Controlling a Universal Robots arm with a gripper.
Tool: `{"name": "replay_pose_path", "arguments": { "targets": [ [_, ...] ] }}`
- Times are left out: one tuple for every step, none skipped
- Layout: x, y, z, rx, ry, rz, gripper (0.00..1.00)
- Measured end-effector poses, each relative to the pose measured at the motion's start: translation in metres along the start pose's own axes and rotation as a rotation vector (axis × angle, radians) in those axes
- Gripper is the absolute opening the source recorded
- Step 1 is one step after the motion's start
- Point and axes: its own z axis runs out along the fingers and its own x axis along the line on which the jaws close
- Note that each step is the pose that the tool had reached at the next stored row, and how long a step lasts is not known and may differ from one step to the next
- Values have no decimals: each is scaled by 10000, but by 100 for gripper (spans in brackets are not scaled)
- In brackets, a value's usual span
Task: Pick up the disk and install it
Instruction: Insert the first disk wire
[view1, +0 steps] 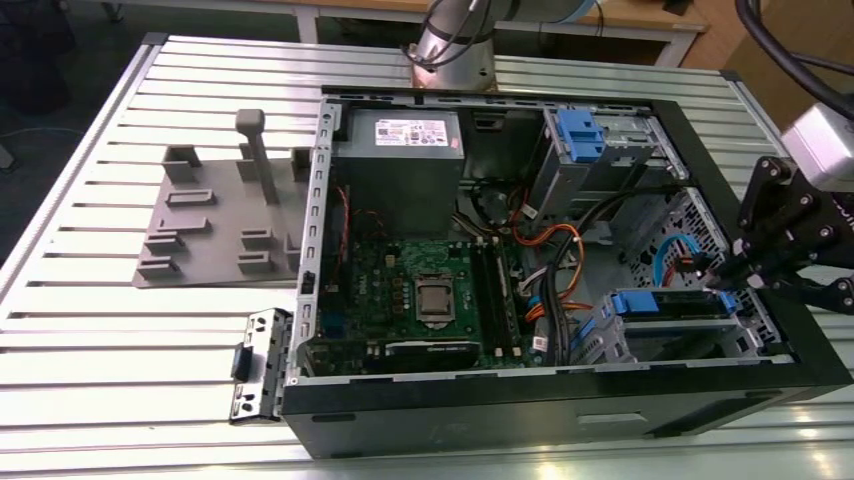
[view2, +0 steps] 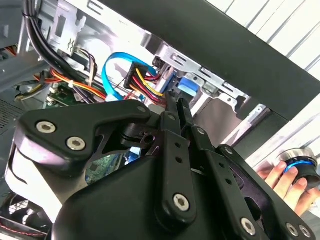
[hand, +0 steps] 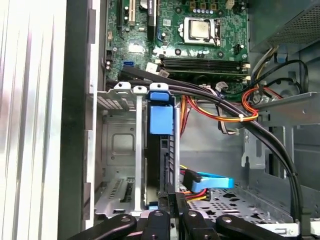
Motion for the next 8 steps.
{"name": "replay_pose_path", "arguments": {
  "targets": [
    [11, 1, 9, 0, -10, -1, 16],
    [18, 1, 22, 0, -20, -2, 16],
    [22, 2, 35, 0, -27, -2, 16],
    [24, 6, 45, 1, -26, -1, 16],
    [24, 12, 53, 1, -24, -1, 16],
    [24, 18, 61, 1, -24, -1, 16],
    [26, 21, 71, 1, -27, -1, 16],
    [26, 24, 80, 1, -26, -2, 16]
  ]
}}
